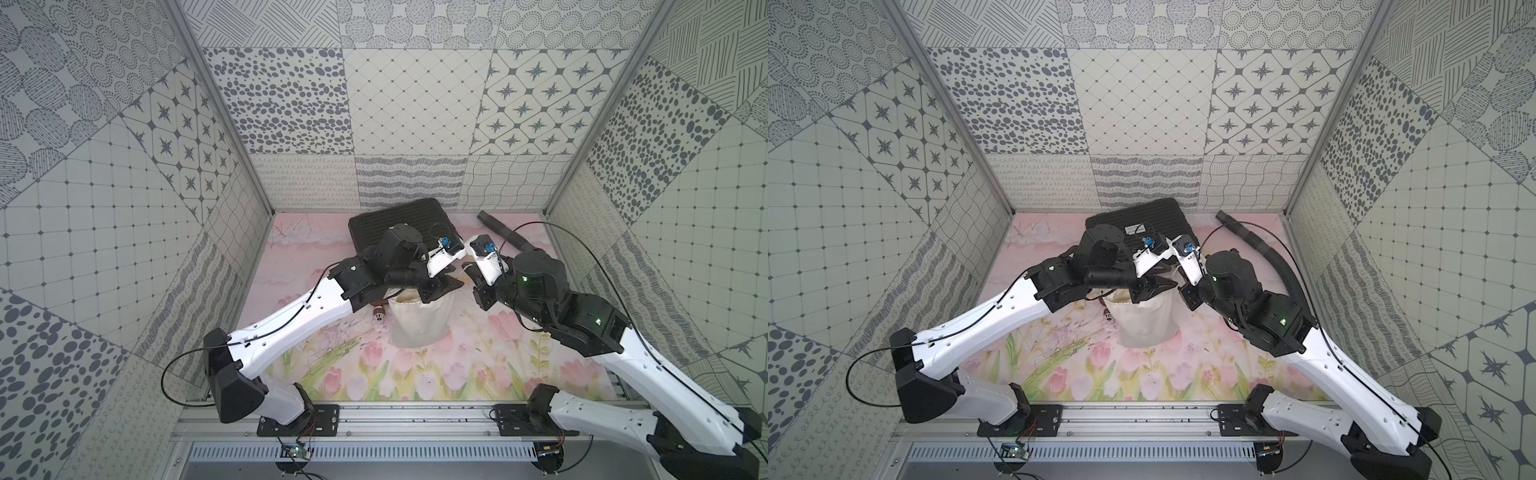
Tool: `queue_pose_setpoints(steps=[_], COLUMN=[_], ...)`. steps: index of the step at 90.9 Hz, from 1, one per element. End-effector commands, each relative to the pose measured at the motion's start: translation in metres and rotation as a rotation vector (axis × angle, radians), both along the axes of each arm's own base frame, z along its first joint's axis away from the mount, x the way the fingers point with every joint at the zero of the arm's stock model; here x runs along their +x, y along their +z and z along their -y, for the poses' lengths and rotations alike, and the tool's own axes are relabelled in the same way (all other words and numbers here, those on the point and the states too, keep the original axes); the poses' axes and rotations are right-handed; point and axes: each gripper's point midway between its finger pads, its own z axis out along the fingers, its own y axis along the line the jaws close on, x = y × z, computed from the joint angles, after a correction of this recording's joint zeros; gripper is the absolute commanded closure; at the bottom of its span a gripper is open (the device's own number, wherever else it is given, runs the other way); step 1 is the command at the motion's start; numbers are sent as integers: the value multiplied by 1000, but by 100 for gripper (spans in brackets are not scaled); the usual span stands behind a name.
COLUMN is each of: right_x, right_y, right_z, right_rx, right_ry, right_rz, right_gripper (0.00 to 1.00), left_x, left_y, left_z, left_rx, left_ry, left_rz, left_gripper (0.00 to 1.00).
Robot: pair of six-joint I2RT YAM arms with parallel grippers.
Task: Close the soil bag
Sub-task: Frap the soil bag at the center of the board.
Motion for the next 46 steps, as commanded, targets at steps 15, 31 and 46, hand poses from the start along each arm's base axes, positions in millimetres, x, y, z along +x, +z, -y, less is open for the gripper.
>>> queue_pose_setpoints(steps=[15, 31, 46], right_x=[-1, -1, 1], right_y=[14, 12, 11], right_z=[-2, -1, -2], right_rx=[32, 27, 27], right_ry=[10, 7, 5], right_rz=[42, 39, 35], right_gripper=[100, 100, 100], left_x=[0, 3, 7], left_y=[36, 38, 31], left_z=[17, 19, 20], left_rx=[-107, -118, -91], left_ry=[-37, -25, -17], left_rz=[96, 101, 103], left_gripper=[62, 66, 77])
